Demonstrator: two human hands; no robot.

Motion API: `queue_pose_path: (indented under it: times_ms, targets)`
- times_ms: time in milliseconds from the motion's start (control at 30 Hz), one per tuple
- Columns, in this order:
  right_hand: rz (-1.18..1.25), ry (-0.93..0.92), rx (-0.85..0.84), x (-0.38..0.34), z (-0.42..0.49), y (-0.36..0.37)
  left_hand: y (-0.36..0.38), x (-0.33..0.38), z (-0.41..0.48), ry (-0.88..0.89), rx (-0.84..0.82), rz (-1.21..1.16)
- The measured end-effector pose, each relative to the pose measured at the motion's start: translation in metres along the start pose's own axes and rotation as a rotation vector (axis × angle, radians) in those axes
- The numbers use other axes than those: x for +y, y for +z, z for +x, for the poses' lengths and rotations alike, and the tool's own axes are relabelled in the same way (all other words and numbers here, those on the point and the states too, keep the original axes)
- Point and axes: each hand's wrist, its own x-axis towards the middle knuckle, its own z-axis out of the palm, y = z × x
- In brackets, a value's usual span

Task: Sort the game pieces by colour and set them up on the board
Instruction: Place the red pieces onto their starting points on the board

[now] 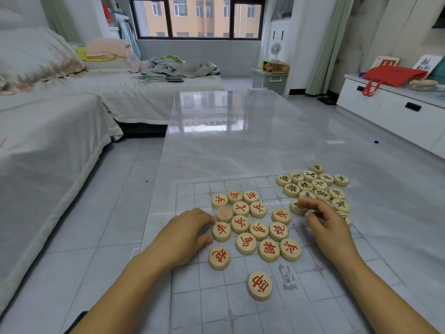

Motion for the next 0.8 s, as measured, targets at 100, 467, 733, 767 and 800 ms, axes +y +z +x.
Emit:
queue_pose_path:
  times_ms: [100, 467, 733, 767, 800]
  targets:
    - [0.025, 0.006, 0.003, -0.002, 0.000, 0.000, 0.001, 0.001, 0.000, -0.003, 0.007, 0.008]
    - [0.064, -0.022, -0.025, -0.012, -0.005, 0.000, 0.001, 0.006, -0.004, -0.017, 0.024, -0.026]
    - [-0.148, -0.315, -0.219, -0.017, -0.012, -0.001, -0.008, 0.002, -0.011, -0.075, -0.044, -0.097]
    - [-0.195, -0.363, -0.282, -0.020, -0.014, -0.002, -0.008, 0.003, -0.012, -0.079, -0.054, -0.096]
    - [-0.254, -0.414, -0.362, -0.026, -0.015, -0.004, -0.009, 0.002, -0.013, -0.083, -0.065, -0.095]
